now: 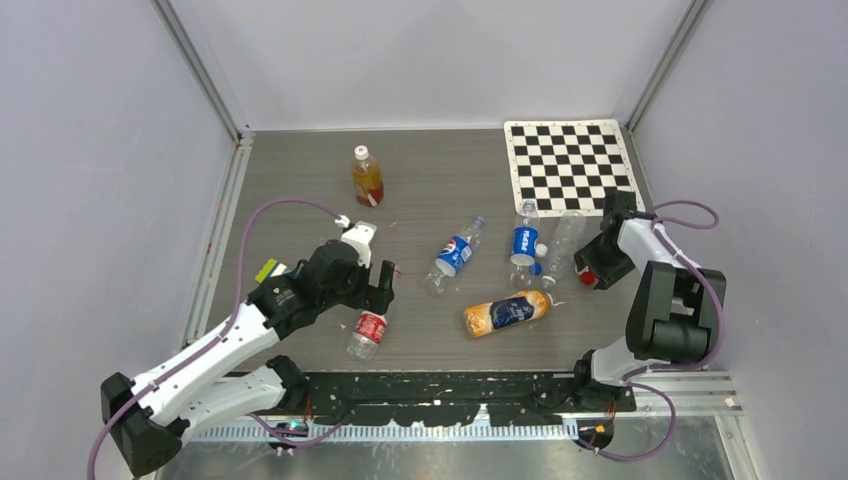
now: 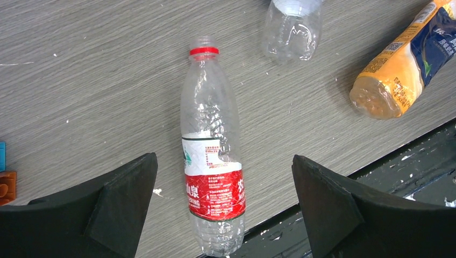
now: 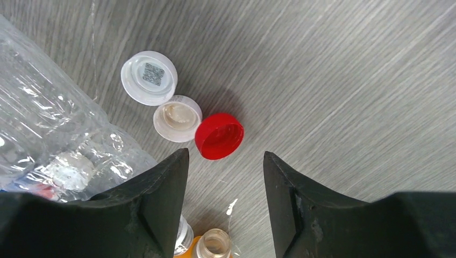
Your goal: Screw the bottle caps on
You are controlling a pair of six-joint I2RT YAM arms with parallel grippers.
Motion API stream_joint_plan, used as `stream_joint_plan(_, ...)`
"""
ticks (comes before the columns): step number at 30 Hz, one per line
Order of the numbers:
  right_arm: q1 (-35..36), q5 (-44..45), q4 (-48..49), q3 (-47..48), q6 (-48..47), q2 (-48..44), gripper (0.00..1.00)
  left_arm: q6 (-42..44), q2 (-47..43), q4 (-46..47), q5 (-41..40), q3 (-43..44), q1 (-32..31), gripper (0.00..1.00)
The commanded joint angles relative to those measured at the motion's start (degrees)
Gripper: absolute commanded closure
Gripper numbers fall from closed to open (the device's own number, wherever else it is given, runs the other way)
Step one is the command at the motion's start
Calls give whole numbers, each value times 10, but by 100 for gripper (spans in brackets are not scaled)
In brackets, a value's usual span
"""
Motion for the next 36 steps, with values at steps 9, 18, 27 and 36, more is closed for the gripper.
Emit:
stream_joint_plan(9, 9, 6, 24, 32, -3, 48, 49, 5, -7, -4, -8, -4, 4, 0)
stream_joint_plan(18, 9, 4, 12, 8, 0, 6, 73, 0, -9, -2, 1, 4, 4, 0)
stream_joint_plan(27, 8, 1, 2, -4, -10, -32, 83, -19, -9, 4, 22, 8, 4, 0)
stream_joint_plan(36, 8, 19, -28, 6, -6, -77, 66, -11, -2, 18, 34, 10, 3, 0)
